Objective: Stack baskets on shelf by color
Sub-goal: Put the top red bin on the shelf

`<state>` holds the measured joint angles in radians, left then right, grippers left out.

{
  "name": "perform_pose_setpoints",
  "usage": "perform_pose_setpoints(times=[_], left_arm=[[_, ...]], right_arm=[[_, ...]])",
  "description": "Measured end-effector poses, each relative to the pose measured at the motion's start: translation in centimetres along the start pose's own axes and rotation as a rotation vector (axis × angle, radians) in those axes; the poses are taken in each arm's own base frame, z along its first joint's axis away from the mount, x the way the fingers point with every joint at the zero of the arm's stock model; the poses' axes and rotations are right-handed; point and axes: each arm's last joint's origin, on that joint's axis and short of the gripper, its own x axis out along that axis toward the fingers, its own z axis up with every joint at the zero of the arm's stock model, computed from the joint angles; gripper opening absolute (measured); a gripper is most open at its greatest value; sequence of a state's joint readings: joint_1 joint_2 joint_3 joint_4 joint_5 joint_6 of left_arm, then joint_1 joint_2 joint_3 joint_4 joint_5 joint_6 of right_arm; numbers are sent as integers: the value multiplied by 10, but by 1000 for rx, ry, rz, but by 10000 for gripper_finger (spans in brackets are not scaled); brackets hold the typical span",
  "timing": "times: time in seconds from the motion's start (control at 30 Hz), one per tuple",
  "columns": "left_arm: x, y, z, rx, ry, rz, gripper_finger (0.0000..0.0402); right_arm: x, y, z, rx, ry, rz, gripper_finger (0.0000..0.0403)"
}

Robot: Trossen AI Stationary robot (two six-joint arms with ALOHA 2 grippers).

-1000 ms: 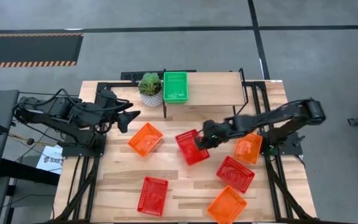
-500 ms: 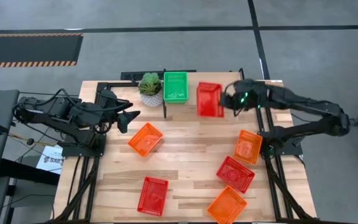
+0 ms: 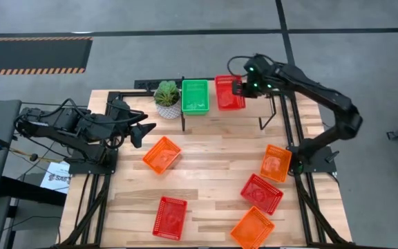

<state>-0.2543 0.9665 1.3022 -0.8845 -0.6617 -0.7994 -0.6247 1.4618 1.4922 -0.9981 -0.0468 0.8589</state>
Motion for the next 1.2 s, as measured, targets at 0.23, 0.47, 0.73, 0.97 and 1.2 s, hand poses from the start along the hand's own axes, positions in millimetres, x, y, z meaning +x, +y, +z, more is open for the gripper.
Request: perform_pose_setpoints(times=[0.23,0.47,0.73,0.97,1.2], left_arm=[[0,0,0,-2,-2,2,274],[0,0,0,-2,-3,3,274],[0,0,0,-1,-4,4,274],[0,0,0,1,-5,5,274],[0,0,0,1,-5,5,274]], right_arm=[[33,5,11,-2,66,-34,17],[47,6,12,45,85,-64,15],[46,6,11,46,83,-66,42],[46,6,10,57,75,-90,64],[46,5,9,45,60,-117,87]])
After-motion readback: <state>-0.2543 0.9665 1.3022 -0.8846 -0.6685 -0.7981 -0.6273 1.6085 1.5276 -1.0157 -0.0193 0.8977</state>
